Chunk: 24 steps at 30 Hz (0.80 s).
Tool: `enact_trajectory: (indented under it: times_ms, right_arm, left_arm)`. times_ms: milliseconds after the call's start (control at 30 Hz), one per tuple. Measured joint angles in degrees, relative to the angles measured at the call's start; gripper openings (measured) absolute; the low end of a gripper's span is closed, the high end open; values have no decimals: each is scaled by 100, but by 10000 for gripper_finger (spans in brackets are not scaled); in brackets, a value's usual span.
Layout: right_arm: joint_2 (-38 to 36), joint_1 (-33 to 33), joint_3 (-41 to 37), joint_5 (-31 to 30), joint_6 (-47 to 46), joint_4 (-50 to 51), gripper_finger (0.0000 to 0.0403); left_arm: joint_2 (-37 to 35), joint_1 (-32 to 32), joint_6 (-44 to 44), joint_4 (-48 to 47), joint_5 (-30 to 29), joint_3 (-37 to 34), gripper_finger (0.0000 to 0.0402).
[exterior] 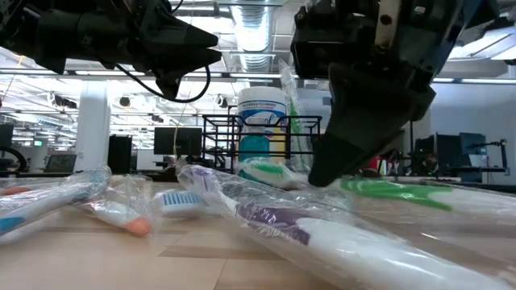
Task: Pick & Place toothbrushing station
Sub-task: Put the left green toothbrush into the black mesh organizer
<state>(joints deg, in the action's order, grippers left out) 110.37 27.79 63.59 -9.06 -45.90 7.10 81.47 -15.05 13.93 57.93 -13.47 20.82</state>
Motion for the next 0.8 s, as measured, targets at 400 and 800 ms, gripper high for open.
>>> enact_trajectory:
  times_ms: [400, 800]
  right_arm:
    - [-470, 70, 19, -738, 498, 3, 3]
    - [-1183, 209, -90, -2246, 1166, 16, 1]
  left_arm:
    - [0, 2, 2, -2, 0, -2, 113]
    - [0, 0, 3, -4, 2, -2, 113]
